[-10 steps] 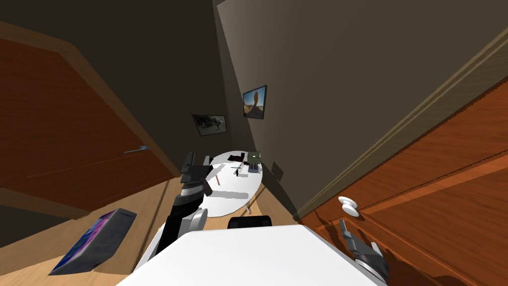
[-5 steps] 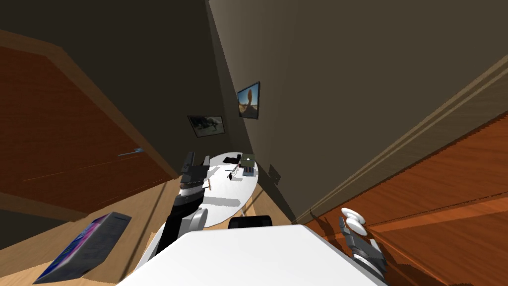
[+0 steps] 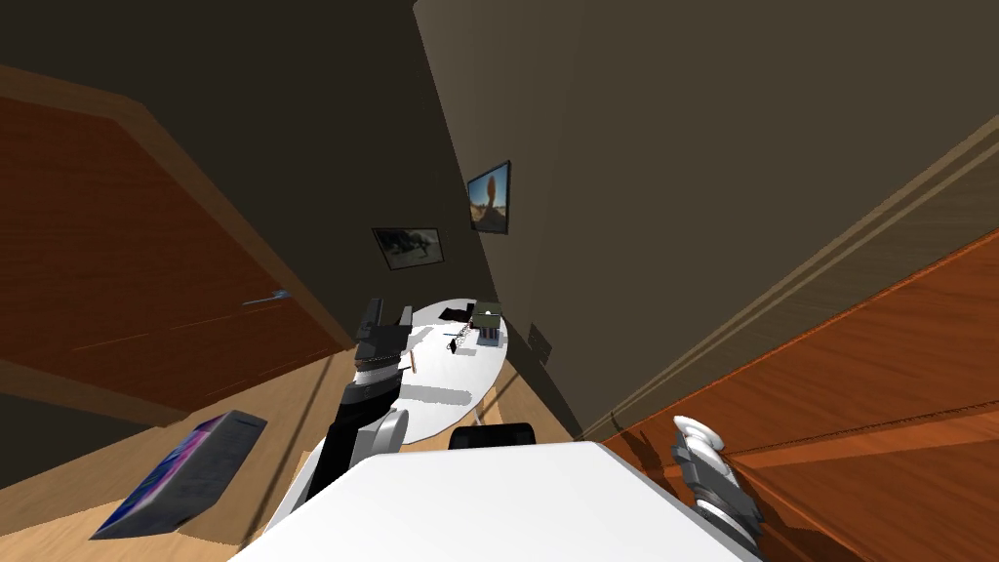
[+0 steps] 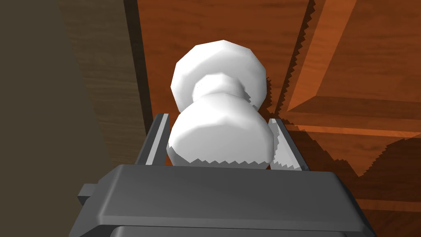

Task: Pull the door open

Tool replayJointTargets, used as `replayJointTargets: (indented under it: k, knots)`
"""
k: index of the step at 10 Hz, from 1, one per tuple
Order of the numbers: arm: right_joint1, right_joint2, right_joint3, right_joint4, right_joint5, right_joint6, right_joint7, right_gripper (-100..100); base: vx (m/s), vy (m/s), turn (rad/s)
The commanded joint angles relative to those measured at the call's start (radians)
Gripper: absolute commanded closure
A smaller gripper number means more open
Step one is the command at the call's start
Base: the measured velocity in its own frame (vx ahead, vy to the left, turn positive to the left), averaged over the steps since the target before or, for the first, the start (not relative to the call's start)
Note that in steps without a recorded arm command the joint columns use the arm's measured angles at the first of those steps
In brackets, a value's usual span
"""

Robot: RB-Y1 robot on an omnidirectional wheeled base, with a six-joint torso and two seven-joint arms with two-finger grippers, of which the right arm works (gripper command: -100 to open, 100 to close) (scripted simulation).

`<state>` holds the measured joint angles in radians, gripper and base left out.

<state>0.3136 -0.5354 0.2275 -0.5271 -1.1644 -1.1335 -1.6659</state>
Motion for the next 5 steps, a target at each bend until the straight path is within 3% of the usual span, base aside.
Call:
replayJointTargets:
  k: [1,3,5]
  knots:
    - [-0.003,0.001,0.001,-0.003,0.001,-0.002,-0.001,100,-0.003,0.006,0.001]
    - [-0.003,0.001,0.001,-0.003,0.001,-0.002,-0.001,100,0.000,0.000,0.000]
    - [0.009,-0.003,0.025,-0.010,0.017,-0.017,-0.013,100,-0.183,0.035,0.053]
